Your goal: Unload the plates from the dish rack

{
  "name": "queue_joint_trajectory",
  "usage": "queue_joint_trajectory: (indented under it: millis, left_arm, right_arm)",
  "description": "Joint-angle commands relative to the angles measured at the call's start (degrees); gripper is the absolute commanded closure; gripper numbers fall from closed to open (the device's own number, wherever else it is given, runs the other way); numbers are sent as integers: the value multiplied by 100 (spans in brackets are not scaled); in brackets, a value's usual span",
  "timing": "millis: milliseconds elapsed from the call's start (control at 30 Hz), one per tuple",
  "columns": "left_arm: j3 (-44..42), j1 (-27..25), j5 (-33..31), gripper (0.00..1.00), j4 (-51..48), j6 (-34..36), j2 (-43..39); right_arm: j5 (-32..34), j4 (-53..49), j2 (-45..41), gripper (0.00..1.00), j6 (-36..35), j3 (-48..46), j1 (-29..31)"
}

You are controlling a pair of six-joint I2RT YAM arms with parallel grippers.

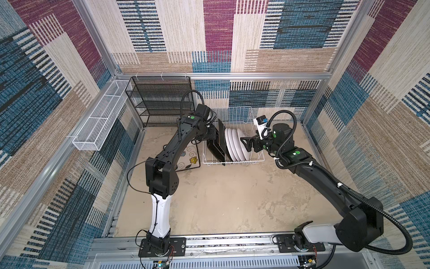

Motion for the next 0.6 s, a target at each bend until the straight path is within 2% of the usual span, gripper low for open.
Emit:
queue_joint_trajectory:
  millis: [0, 267, 567]
  left_arm:
    - [74, 4, 141, 49, -105, 25, 43]
    - [59, 7, 162, 54, -123, -164, 130]
    - [14, 13, 163, 65, -177, -245, 148]
  right_arm:
    - [-58, 240, -50, 0, 68, -17, 4]
    - [129, 342, -169, 0, 135, -121, 0]
    - [141, 348, -296, 0, 102, -281, -4]
